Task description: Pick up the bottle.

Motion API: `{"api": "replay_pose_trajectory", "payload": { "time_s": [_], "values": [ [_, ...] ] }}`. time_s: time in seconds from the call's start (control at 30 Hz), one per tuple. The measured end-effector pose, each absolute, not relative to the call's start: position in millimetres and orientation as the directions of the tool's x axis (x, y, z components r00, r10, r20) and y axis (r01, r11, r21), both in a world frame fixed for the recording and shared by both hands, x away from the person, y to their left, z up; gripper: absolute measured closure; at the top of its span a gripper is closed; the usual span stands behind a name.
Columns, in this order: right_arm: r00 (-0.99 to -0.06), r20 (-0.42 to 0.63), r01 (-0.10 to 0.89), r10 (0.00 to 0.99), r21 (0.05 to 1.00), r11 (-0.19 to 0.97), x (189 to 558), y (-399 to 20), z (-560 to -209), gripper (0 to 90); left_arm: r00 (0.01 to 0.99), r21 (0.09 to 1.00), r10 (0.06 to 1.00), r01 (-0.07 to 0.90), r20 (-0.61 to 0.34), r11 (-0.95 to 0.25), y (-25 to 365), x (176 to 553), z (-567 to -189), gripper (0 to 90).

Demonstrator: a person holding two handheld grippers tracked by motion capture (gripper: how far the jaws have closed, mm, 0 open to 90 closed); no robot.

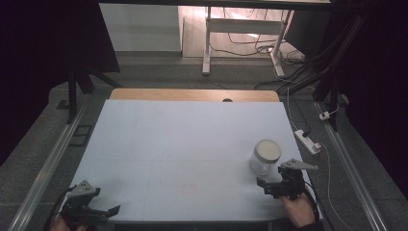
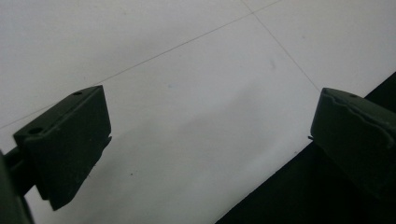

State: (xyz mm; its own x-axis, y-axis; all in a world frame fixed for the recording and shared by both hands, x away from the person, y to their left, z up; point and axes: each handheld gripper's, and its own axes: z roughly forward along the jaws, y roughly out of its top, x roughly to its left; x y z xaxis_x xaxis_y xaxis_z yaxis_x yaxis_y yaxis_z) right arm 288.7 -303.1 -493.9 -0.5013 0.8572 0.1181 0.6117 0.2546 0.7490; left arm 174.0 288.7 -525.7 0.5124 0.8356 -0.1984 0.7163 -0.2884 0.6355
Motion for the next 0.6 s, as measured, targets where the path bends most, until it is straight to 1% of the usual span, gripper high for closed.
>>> {"api": "replay_pose_trajectory", "payload": {
  "time_s": [0.23, 0.33, 0.6],
  "values": [
    [-0.498, 0.107, 0.601, 0.86, 0.758, 0.254, 295.9, -303.5, -494.5, 0.0, 0.524, 0.64, 0.831, 0.707, -0.188, -0.301, 287.6, 172.9, -525.6, 0.0],
    [-0.49, 0.084, 0.594, 0.868, 0.76, 0.262, 301.4, -303.4, -494.2, 0.0, 0.526, 0.637, 0.83, 0.707, -0.185, -0.306, 287.1, 173.1, -525.7, 0.0],
    [-0.473, 0.089, 0.597, 0.877, 0.765, 0.244, 314.9, -302.1, -494.7, 0.0, 0.521, 0.639, 0.829, 0.712, -0.202, -0.292, 288.9, 173.6, -526.1, 0.0]
  ]
}}
